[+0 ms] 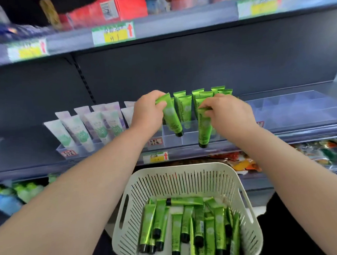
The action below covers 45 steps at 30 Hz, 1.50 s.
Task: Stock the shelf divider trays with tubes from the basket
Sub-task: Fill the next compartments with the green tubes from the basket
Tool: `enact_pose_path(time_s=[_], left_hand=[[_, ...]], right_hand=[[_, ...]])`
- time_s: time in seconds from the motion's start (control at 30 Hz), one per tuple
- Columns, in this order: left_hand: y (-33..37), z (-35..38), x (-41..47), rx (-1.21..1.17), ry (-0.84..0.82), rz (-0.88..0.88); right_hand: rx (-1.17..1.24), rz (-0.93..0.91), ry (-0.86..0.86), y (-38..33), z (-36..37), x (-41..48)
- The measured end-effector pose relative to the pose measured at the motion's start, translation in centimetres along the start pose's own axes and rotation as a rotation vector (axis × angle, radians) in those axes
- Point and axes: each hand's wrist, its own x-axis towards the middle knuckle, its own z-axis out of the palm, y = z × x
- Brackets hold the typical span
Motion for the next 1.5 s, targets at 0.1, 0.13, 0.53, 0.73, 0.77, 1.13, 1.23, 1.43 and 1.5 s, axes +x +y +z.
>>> enact_pose_path(time_s=[0.1, 0.13, 0.53, 0.73, 0.77, 1.13, 1.23, 1.43, 1.5], left_hand=[[0.9, 1.1, 1.8, 0.016, 0.053, 0.015], [1.1, 1.7, 2.2, 0.039, 0.051, 0.022], [0.1, 8.6, 6.1, 0.262, -0.194, 0.063], [0.0, 8.9, 6.1, 0.318, -0.176, 0.085], [0.2, 8.6, 6.0, 0.323, -0.162, 0.098], [0.2, 3.5, 3.1, 0.393, -0.159, 0.215], [-0.4, 2.6, 2.1, 0.45, -0.25, 0.227], [-2.0, 2.1, 0.8, 0.452, -0.286, 0.252], [-2.5, 2.1, 0.7, 0.426, -0.272, 0.252]], right_hand=[[0.0, -0.002, 0.001, 0.6, 0.2, 0.6], [0.004, -0.007, -0.001, 0.9, 0.4, 0.7], [0.07, -0.048, -0.042, 4.0, 2.4, 1.4], [0.094, -0.049, -0.049, 3.8, 2.3, 2.2], [0.092, -0.054, -0.049, 3.6, 2.2, 2.3], [0.003, -0.069, 0.117, -0.2, 1.6, 5.5], [-0.059, -0.077, 0.067, -1.1, 2.7, 6.2], [-0.143, -0.068, -0.086, -1.1, 4.5, 6.9], [-0.172, -0.07, -0.118, -1.2, 5.0, 6.9]])
